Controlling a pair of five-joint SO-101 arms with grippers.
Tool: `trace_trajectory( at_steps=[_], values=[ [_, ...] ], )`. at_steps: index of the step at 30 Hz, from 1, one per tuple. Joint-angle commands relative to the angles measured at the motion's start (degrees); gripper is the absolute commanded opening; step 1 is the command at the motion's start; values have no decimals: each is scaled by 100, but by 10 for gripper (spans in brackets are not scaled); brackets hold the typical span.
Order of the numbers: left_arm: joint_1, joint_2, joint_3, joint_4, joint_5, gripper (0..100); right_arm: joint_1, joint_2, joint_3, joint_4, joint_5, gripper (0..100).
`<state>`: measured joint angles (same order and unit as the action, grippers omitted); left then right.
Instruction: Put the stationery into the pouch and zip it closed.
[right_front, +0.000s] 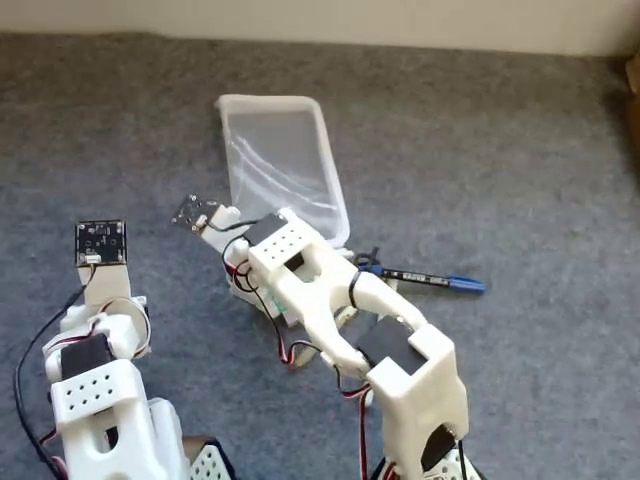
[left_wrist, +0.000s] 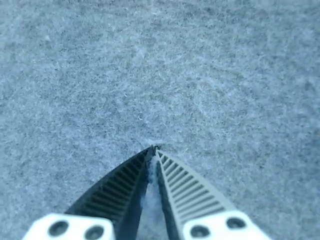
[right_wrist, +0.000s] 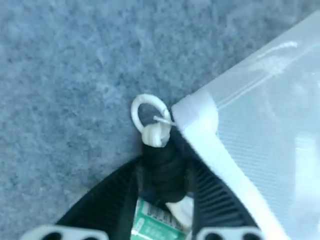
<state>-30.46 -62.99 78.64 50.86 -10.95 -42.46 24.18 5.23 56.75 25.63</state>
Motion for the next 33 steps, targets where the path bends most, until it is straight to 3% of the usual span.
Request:
trace_trajectory(
  at_steps=[1, 11, 22, 29, 33],
  values=[
    [-4, -75, -31, -97, 53, 8, 198, -101, -154, -145, 53, 4],
    [-4, -75, -31, -105, 53, 8, 611, -1402, -198, 110, 97, 6],
    [-4, -75, -66, -105, 53, 10, 611, -1596, -1859, 2651, 53, 6],
    [259, -75, -66, -62, 79, 215, 743, -1631, -2202, 3477, -598, 6],
    [804, -75, -207, 237, 79, 221, 901, -1640, -2202, 3477, -826, 6]
  ],
)
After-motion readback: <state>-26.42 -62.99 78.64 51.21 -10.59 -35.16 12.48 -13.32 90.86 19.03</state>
